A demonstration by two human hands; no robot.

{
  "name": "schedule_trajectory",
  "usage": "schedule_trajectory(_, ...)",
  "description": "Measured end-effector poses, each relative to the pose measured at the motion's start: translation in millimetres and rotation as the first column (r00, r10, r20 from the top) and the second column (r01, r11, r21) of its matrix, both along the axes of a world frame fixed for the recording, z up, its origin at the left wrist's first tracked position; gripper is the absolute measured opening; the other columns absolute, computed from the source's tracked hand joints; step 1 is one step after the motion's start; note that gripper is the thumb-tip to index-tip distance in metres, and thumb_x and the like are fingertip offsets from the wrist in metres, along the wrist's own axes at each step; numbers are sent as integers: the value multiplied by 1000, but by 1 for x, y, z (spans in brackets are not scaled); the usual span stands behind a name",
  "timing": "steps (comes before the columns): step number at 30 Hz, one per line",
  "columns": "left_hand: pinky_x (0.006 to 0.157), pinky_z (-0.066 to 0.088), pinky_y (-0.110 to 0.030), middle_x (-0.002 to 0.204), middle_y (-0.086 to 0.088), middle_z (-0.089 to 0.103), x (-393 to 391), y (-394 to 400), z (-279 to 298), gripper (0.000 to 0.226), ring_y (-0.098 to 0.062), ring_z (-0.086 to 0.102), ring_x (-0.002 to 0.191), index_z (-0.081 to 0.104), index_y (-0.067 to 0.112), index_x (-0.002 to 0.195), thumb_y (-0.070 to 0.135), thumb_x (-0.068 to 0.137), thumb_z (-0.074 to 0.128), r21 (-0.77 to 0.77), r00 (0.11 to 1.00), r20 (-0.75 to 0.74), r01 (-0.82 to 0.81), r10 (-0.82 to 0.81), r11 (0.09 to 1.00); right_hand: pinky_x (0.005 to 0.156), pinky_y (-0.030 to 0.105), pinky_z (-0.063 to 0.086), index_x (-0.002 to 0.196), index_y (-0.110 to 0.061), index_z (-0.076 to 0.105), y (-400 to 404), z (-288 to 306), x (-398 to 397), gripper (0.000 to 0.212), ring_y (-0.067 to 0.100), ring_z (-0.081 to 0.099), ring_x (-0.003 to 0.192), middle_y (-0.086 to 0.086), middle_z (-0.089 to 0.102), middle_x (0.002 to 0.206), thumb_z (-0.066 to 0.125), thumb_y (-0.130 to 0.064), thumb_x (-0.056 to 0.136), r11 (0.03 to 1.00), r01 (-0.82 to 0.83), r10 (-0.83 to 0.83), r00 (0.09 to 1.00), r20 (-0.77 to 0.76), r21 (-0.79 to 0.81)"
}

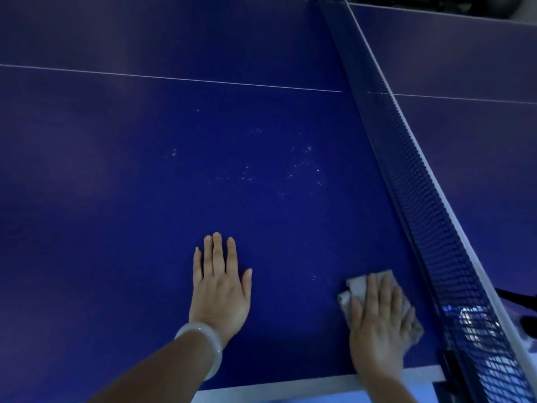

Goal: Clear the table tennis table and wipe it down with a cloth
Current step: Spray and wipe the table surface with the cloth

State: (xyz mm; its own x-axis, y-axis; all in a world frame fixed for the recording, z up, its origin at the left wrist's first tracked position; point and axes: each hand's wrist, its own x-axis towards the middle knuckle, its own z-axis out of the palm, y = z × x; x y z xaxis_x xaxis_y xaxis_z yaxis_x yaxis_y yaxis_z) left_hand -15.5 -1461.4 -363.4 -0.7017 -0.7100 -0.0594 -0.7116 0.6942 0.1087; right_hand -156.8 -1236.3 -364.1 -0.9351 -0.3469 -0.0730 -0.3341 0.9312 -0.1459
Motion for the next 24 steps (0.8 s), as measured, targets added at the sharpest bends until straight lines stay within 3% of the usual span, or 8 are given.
schedule_trajectory(4,120,13,-51,159,-20,15,-1,1,-1,70,-33,9,149,23,5,152,48,98,10,4,1000,-4,-10,10,1000,120,51,-1,155,-26,12,-49,-6,31,62,24,2,151,1,1,163,10,-53,99,966,-260,260,965,13,-5)
schedule_trajectory(7,121,10,-50,160,-19,10,-2,2,0,70,-32,3,150,18,7,153,49,98,8,-2,1000,0,-5,5,1000,122,49,-2,156,-25,9,-87,-4,-8,62,21,-2,151,0,0,164,7,-50,99,876,-482,482,876,-10,17)
schedule_trajectory(8,121,8,-49,161,-18,6,-1,2,-1,71,-31,-2,150,13,8,154,50,97,4,-1,1000,10,-5,5,1000,122,49,-3,155,-26,1,-92,-4,-31,62,20,-8,151,-1,-6,164,1,-50,98,872,-486,487,874,3,50)
schedule_trajectory(10,122,5,-49,162,-16,-1,-1,1,-2,71,-30,-8,149,6,10,154,51,96,-1,0,1000,14,-8,8,1000,121,52,0,155,-27,-8,-83,-5,-75,62,21,-11,150,1,-12,163,0,-49,98,935,-338,336,941,42,103)
schedule_trajectory(13,122,7,-49,161,-17,4,-1,1,-2,70,-30,-3,150,10,9,154,49,98,3,1,1000,3,-13,13,1000,120,54,0,156,-27,-1,-42,-2,-91,64,22,-7,150,1,-7,164,2,-53,98,998,-39,35,995,89,41)
schedule_trajectory(15,121,12,-51,160,-19,12,-1,1,-1,68,-32,6,150,19,8,153,48,99,9,7,1000,-18,-13,13,1000,120,54,2,156,-25,10,-21,-2,-61,63,24,1,151,1,3,164,4,-54,101,1000,-3,4,999,40,-11)
schedule_trajectory(19,121,12,-50,160,-18,13,-1,2,0,67,-31,6,150,21,7,153,47,100,8,8,1000,-13,-10,10,1000,118,56,12,152,-17,30,-33,2,21,66,32,20,147,10,21,160,9,-51,99,985,-169,169,986,-6,-12)
schedule_trajectory(24,119,19,-51,158,-20,19,0,2,1,64,-33,12,149,27,4,150,43,100,16,-2,1000,-16,1,-1,1000,120,51,5,154,-21,20,-93,-4,25,58,22,1,151,3,10,164,13,-46,103,850,-525,525,851,-8,-29)
